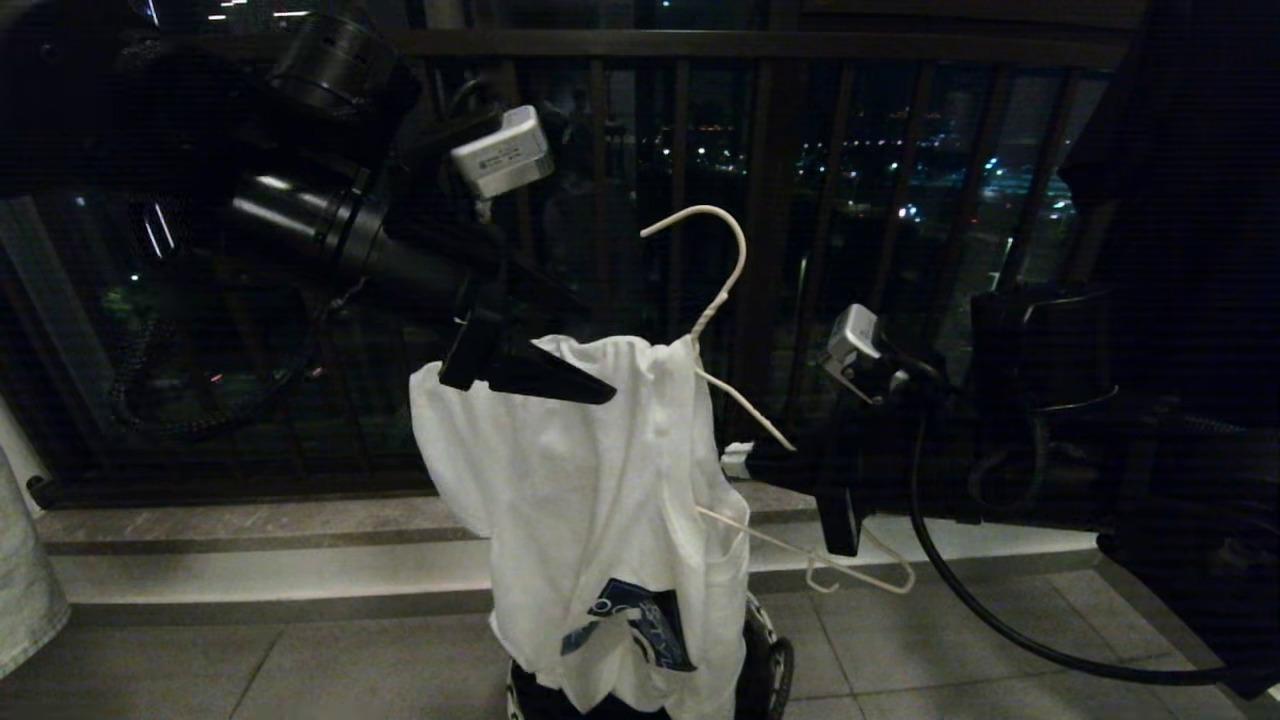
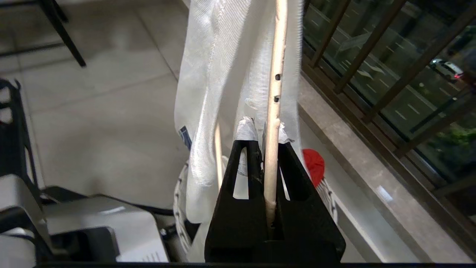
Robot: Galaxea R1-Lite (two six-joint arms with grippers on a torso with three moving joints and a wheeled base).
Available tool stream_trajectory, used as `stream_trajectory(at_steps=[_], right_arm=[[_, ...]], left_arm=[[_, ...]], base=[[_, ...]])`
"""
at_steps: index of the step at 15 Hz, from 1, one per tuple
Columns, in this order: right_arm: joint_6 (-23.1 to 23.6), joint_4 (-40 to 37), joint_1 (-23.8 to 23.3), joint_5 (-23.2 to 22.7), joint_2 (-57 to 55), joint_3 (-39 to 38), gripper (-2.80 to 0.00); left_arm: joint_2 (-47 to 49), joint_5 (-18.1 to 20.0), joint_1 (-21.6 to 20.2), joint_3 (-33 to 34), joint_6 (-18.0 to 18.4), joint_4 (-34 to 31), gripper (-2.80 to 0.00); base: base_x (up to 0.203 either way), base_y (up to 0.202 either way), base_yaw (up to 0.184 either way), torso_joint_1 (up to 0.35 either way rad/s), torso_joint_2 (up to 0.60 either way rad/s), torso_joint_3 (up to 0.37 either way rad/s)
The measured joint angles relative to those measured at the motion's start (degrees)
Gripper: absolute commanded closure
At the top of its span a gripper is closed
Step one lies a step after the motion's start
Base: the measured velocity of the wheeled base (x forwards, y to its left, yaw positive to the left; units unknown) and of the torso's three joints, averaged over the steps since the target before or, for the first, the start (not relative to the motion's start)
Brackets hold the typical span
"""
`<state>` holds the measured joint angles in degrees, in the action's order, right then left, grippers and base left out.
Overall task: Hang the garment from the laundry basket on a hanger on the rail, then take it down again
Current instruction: Hang the clothes on the clothes rack
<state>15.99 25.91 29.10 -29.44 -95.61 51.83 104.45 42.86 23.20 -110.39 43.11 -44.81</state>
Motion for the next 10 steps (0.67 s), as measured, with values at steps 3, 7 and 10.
stream_trajectory(at_steps=[3, 7, 10], right_arm=[[0.49, 0.02, -0.13, -0.04, 0.09, -0.42, 0.0], [1.23, 0.05, -0.13, -0.07, 0.47, -0.65, 0.0], [1.3, 0.04, -0.34, -0.1, 0.57, -0.68, 0.0]], left_arm=[[1.55, -0.01, 0.19, -0.06, 0.0, -0.28, -2.8], [4.45, -0.01, 0.12, -0.28, 0.0, 0.48, -2.8], [6.1, 0.16, 0.6, -0.41, 0.0, 1.09, -2.8]], base=[[0.0, 0.0, 0.0, 0.0, 0.0, 0.0], [0.0, 0.0, 0.0, 0.0, 0.0, 0.0], [0.0, 0.0, 0.0, 0.0, 0.0, 0.0]])
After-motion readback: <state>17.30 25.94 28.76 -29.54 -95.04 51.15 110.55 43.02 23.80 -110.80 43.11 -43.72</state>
